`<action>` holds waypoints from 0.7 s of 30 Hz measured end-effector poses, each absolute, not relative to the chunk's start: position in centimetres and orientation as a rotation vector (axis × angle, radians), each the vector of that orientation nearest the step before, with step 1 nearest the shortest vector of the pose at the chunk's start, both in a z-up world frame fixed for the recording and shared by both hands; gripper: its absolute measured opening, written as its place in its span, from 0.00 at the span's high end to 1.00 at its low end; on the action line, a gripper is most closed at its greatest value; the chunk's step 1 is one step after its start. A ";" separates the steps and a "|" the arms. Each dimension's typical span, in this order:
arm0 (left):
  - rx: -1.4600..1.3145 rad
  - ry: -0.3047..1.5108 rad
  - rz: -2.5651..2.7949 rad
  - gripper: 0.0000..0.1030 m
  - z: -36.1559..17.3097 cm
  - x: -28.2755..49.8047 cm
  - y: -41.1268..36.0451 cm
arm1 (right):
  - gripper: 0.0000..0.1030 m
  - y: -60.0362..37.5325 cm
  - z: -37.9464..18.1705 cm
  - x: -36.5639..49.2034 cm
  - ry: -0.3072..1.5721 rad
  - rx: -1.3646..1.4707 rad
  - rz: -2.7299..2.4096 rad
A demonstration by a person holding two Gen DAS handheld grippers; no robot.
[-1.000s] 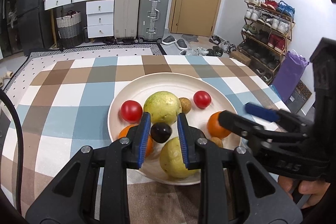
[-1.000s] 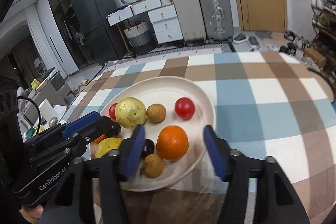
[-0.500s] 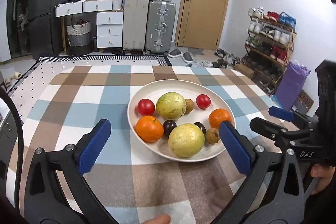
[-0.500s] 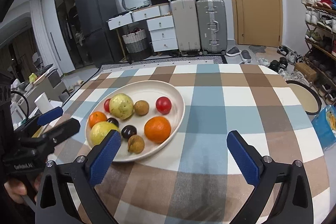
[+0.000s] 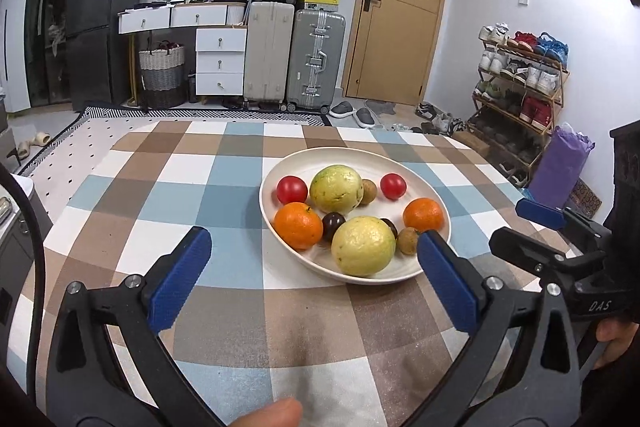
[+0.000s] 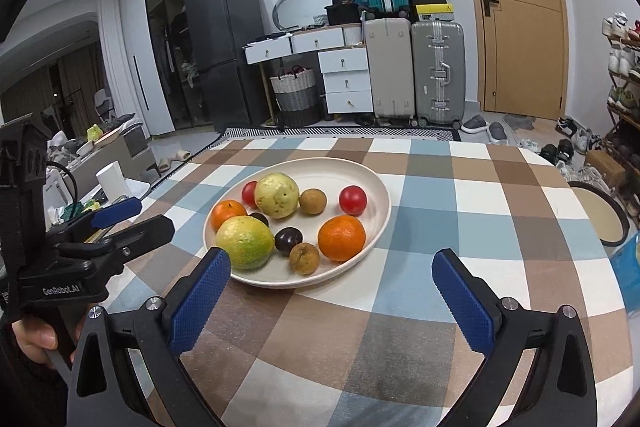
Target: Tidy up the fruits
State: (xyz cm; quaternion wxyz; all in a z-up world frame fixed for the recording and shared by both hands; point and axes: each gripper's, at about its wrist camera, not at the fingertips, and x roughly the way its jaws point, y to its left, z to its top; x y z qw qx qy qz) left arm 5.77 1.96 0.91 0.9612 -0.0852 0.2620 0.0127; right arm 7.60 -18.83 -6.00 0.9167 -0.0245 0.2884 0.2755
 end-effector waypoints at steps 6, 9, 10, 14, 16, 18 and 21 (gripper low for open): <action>-0.158 0.533 0.013 0.00 0.6 5.6 1.5 | 0.00 -19.2 -5.8 7.4 0.572 -0.032 0.582; -0.147 0.522 0.007 0.00 0.6 5.5 1.3 | 0.00 -19.5 -5.6 7.2 0.555 -0.020 0.582; -0.145 0.521 0.006 0.00 0.7 5.5 1.2 | 0.00 -19.5 -5.5 7.1 0.550 -0.018 0.581; -0.146 0.516 0.002 0.00 0.7 5.5 1.2 | 0.00 -19.6 -5.4 6.8 0.532 -0.018 0.561; -0.149 0.515 -0.001 0.00 0.7 5.6 1.1 | 0.00 -19.7 -5.3 6.6 0.520 -0.018 0.553; -0.150 0.514 -0.001 0.00 0.7 5.7 1.1 | 0.00 -19.6 -5.3 6.6 0.510 -0.019 0.554; -0.148 0.515 -0.002 0.00 0.7 5.7 1.1 | 0.00 -19.6 -5.1 6.4 0.493 -0.027 0.552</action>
